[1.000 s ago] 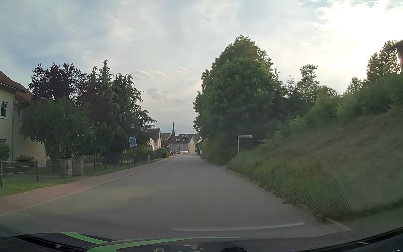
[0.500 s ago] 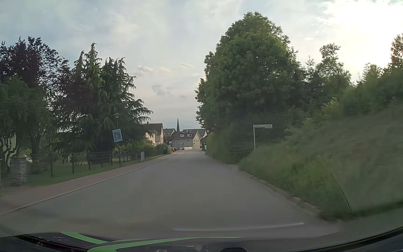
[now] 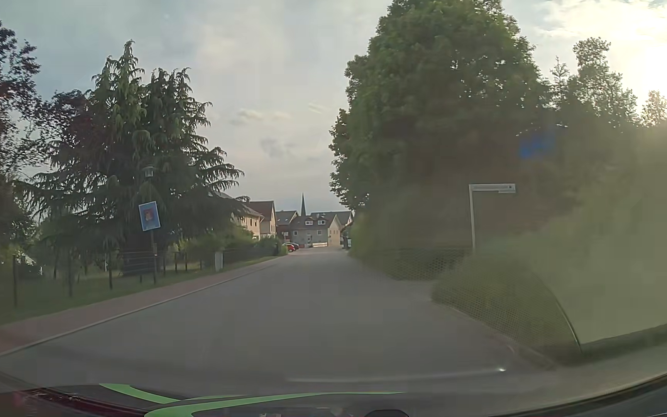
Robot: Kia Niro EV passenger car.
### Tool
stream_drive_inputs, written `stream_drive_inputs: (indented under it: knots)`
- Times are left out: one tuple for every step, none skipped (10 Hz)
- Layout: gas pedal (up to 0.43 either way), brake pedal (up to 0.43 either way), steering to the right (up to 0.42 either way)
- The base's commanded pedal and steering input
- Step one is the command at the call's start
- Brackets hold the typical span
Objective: Follow the waypoints while adhering to traffic rules and regulations
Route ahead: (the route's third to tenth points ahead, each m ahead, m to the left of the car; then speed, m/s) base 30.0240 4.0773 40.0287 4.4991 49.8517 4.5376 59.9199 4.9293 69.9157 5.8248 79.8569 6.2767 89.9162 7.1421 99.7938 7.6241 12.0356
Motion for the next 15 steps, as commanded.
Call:
stream_drive_inputs:
  knots:
    - [0.087, 0.0, -0.018]
    - [0.087, 0.0, -0.018]
    - [0.087, 0.0, -0.018]
    - [0.087, 0.0, -0.018]
    - [0.087, 0.0, -0.016]
    - [0.087, 0.0, -0.014]
    - [0.087, 0.0, -0.011]
    - [0.087, 0.0, -0.01]
    - [0.087, 0.0, -0.009]
    - [0.087, 0.0, -0.007]
    - [0.087, 0.0, -0.007]
    - [0.087, 0.0, -0.006]
    - [0.087, 0.0, -0.006]
    - [0.087, 0.0, -0.006]
    - [0.087, 0.0, -0.007]
